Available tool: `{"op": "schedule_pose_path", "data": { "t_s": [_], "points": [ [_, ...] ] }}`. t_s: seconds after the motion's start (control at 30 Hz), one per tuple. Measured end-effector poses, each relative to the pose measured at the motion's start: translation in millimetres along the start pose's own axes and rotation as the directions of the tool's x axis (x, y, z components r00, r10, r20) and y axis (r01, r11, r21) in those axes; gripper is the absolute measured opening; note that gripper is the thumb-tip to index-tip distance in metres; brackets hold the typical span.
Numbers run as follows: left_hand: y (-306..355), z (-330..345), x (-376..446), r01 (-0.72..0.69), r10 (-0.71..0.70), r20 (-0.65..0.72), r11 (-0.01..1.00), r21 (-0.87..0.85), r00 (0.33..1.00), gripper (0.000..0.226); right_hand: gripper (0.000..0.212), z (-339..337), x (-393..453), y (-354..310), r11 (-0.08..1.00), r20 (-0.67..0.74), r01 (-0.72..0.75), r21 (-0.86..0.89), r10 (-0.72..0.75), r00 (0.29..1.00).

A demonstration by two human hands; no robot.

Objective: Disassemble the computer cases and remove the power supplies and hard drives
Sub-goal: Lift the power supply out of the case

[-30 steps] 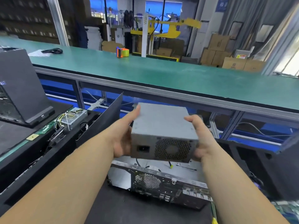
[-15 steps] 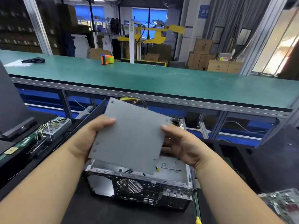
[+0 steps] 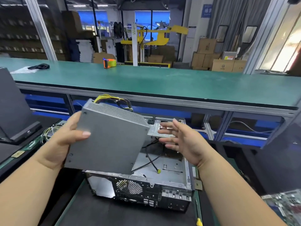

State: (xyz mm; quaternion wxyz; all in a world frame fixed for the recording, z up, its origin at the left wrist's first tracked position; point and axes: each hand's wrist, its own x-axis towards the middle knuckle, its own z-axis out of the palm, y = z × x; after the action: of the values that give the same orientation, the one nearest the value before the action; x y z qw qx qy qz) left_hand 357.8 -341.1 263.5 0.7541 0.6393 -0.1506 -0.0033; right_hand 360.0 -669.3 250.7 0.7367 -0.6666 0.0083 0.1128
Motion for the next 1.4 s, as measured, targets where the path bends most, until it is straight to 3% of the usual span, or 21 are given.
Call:
{"op": "schedule_pose_path", "data": {
  "t_s": [0.13, 0.27, 0.47, 0.57, 0.67, 0.77, 0.87, 1.0, 1.07, 1.17, 1.33, 1.4],
  "points": [
    [-0.2, 7.6, -0.1, -0.009, 0.008, -0.009, 0.996, -0.087, 1.0, 0.059, 0.041, -13.8, -4.6, -0.6, 0.998, -0.083, 0.052, 0.044, -0.048, 0.995],
    [-10.9, 34.4, -0.7, 0.116, -0.136, -0.054, 0.955, -0.274, 0.989, 0.045, 0.035, -20.7, -10.4, 4.1, 0.996, -0.107, 0.08, 0.047, -0.075, 0.991],
    [-28.2, 73.0, 3.2, 0.251, -0.257, 0.025, 0.915, -0.317, 0.966, 0.042, 0.027, -39.6, -20.1, 5.8, 0.992, -0.182, 0.127, -0.014, -0.127, 0.975],
    [-32.5, 89.5, 4.9, 0.3, -0.283, 0.099, 0.904, -0.305, 0.954, 0.028, 0.022, -50.2, -24.7, 5.7, 0.987, -0.225, 0.138, -0.087, -0.154, 0.962],
    [-35.0, 104.3, 7.1, 0.358, -0.331, 0.138, 0.886, -0.294, 0.933, 0.07, 0.029, -58.2, -30.5, 7.2, 0.985, -0.232, 0.124, -0.118, -0.148, 0.961],
    [-33.8, 119.8, 11.5, 0.336, -0.305, 0.149, 0.9, -0.278, 0.941, 0.07, 0.049, -64.0, -37.0, 10.1, 0.994, -0.21, 0.096, -0.047, -0.103, 0.972],
    [-40.2, 135.8, 18.0, 0.226, -0.193, 0.152, 0.942, -0.247, 0.969, 0.049, 0.061, -72.4, -43.3, 10.7, 0.994, -0.193, 0.107, 0.013, -0.102, 0.976],
    [-52.9, 156.5, 21.0, 0.129, -0.104, 0.138, 0.975, -0.181, 0.985, 0.075, 0.066, -80.6, -49.8, 11.6, 0.994, -0.212, 0.098, -0.038, -0.104, 0.972],
    [-60.3, 158.1, 22.0, 0.105, -0.088, 0.109, 0.981, -0.166, 0.99, 0.078, 0.071, -78.9, -50.8, 16.3, 0.992, -0.189, 0.051, -0.113, -0.072, 0.979],
    [-68.1, 145.5, 24.7, 0.071, -0.067, 0.033, 0.987, -0.144, 0.997, 0.074, 0.068, -69.7, -48.2, 21.1, 0.986, -0.197, 0.008, -0.165, -0.041, 0.98],
    [-67.8, 93.6, 27.2, 0.057, -0.064, -0.062, 0.992, -0.113, 0.996, 0.072, 0.094, -45.6, -37.1, 12.0, 0.976, -0.255, -0.015, -0.215, -0.042, 0.966],
    [-63.7, 69.0, 27.3, 0.05, -0.062, -0.11, 0.993, -0.105, 0.992, 0.078, 0.082, -34.8, -30.5, 7.3, 0.978, -0.259, -0.016, -0.21, -0.04, 0.965]
  ]
}}
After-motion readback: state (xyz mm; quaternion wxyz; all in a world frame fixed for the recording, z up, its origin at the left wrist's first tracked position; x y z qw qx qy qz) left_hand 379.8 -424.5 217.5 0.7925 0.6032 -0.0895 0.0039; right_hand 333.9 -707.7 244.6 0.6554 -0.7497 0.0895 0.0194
